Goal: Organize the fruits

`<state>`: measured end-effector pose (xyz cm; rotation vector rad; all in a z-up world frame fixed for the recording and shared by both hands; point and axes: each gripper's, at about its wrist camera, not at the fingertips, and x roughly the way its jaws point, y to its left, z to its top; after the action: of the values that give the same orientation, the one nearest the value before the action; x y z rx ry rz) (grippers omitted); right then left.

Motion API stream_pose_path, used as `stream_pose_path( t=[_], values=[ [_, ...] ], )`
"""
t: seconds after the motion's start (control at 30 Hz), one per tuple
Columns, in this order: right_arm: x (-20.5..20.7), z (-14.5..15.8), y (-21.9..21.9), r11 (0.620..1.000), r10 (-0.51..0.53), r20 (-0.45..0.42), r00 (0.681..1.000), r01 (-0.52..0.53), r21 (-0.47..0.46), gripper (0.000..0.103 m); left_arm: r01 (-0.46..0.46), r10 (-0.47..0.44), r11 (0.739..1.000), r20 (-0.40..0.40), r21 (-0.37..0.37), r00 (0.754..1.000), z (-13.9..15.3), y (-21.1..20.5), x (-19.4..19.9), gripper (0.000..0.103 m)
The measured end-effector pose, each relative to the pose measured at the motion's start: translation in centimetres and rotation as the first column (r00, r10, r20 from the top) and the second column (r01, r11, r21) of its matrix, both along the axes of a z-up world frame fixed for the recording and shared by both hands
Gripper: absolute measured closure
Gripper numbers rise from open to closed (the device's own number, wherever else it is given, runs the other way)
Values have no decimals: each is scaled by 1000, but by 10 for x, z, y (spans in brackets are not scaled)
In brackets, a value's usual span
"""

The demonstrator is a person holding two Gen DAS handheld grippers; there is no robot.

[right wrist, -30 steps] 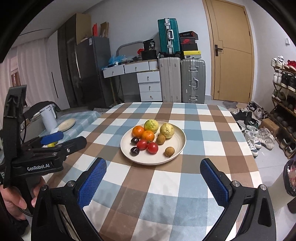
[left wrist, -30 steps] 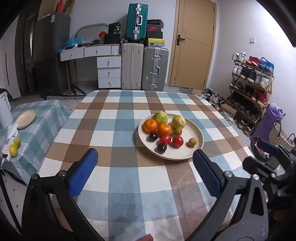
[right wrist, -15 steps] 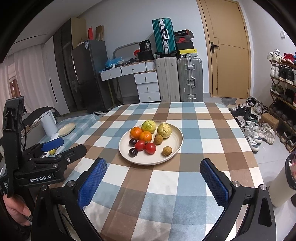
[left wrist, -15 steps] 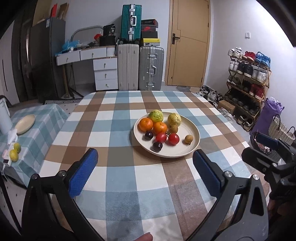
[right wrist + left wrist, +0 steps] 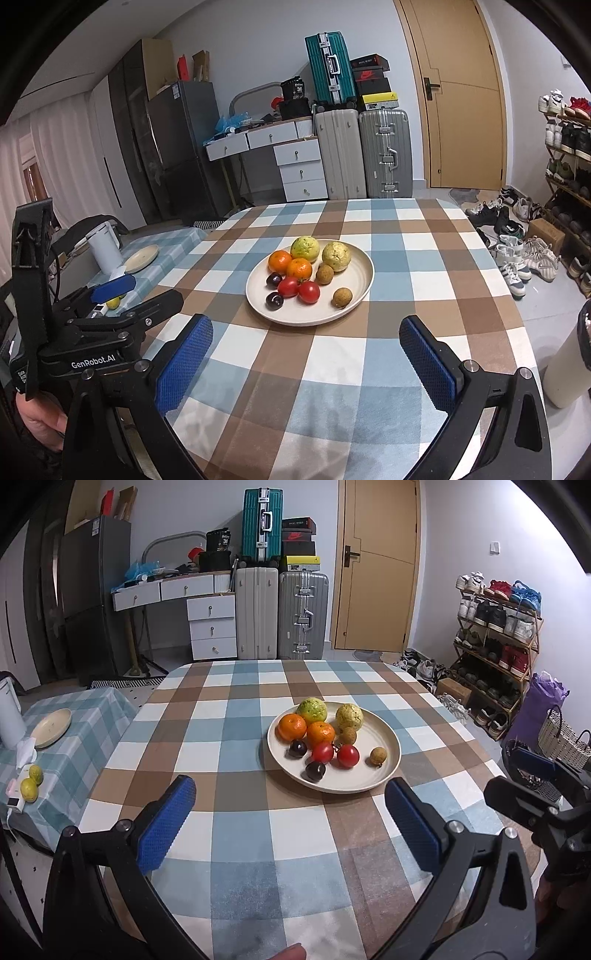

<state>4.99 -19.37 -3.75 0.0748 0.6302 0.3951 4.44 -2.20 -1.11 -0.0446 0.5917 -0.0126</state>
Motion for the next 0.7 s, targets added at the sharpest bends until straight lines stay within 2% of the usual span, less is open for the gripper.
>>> stream_pose_path(
  t=[0.3, 0.7],
  values=[
    [1, -1, 0, 1000, 1, -7, 1000, 0, 3, 0, -2, 2, 1000, -5, -9, 1000, 0, 1, 0, 1],
    [1, -1, 0, 1000, 2, -9, 1000, -2, 3, 0, 6, -6, 1000, 8, 14, 1000, 1, 2, 0, 1]
  ],
)
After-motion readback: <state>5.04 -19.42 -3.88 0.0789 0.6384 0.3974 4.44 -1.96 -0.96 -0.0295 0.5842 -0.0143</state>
